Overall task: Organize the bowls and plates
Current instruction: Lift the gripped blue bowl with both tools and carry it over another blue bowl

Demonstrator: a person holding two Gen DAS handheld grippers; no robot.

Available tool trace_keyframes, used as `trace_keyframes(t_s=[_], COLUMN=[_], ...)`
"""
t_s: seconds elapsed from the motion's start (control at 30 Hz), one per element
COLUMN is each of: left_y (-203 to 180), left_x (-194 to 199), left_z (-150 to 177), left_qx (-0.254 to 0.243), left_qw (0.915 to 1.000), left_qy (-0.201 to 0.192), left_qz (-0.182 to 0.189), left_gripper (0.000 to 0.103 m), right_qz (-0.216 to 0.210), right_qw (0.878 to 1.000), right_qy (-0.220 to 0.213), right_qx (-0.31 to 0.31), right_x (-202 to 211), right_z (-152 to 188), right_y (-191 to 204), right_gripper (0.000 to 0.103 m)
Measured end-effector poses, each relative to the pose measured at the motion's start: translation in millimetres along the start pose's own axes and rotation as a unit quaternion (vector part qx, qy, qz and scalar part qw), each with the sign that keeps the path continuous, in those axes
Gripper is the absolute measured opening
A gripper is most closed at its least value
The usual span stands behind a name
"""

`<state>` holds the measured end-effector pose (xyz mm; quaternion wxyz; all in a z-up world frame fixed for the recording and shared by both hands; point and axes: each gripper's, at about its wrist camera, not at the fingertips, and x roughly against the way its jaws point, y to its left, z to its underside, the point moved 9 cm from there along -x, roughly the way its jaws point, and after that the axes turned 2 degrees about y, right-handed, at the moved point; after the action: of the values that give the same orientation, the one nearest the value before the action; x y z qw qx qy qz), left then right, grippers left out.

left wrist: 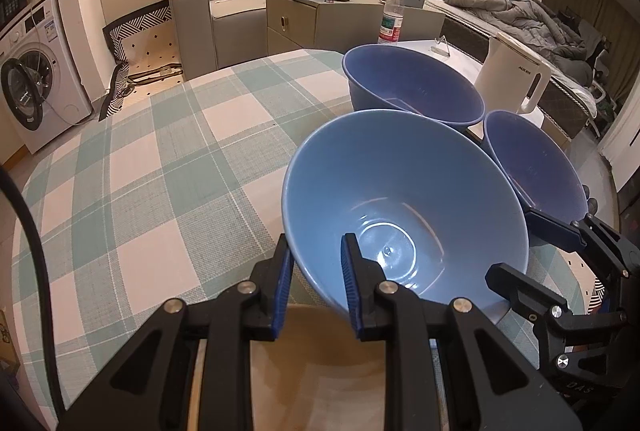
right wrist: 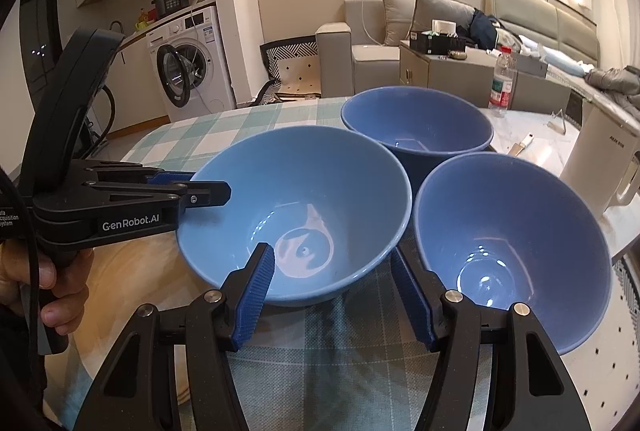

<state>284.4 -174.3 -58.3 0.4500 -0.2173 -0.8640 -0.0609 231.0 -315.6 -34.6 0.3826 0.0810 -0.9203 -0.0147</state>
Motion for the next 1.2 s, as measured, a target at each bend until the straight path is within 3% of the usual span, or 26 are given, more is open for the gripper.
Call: trace_keyframes(t_s=[0.5,1.2], left_y=[5,3], left_x=[-10,15], left_z=[-1,-4], left_qx=[-0.002,-0.016], left_qw=[1.0,0.9996], left_qy=[0.008,-0.017], left_qz=[-0.005,-0.016], left_gripper=[0.022,0.022], right_qz=[0.007,-0.005], right_qw=[1.0,1.0], right_qy=[0.003,-0.026], right_qx=[-0.006,0.009], right_x=[-13,6], right_z=[-4,-13], right_y=[-2,9], right_gripper=[0.063,0.063])
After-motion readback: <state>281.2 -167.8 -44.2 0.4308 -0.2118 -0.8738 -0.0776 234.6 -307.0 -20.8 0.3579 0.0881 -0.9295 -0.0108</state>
